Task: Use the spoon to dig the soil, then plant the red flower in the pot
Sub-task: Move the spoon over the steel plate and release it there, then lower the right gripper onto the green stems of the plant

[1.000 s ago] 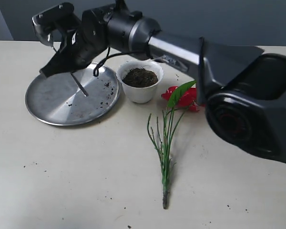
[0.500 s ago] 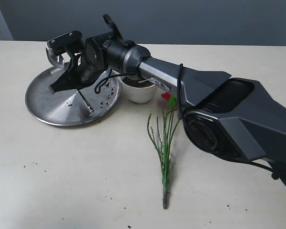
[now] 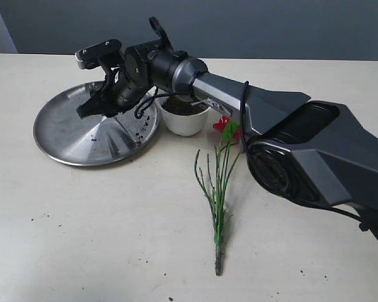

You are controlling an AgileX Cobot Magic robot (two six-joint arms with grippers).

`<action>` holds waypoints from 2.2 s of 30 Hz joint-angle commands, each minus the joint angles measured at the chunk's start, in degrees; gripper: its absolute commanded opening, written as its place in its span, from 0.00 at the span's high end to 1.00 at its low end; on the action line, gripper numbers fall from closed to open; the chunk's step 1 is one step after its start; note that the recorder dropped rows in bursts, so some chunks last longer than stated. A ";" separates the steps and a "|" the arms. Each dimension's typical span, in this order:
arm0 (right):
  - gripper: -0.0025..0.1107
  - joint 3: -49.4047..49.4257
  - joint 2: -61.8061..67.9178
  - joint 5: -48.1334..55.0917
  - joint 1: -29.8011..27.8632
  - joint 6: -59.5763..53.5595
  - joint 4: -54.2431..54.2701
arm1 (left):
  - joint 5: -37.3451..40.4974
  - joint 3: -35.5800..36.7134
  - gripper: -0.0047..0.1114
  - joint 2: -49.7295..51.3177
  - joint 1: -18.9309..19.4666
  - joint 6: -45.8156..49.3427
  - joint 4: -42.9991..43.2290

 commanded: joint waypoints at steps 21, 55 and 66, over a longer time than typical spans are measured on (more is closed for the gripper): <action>0.75 -0.71 -30.69 30.31 -2.26 10.35 -16.65 | -0.33 0.11 0.96 -0.24 -0.09 -0.28 0.06; 0.37 85.00 -54.57 -18.67 -2.76 43.81 -14.25 | -0.33 0.11 0.96 -0.24 -0.09 -0.28 0.06; 0.40 82.16 -42.34 -20.50 -2.87 46.12 -13.54 | -0.33 0.11 0.96 -0.24 -0.09 -0.28 0.06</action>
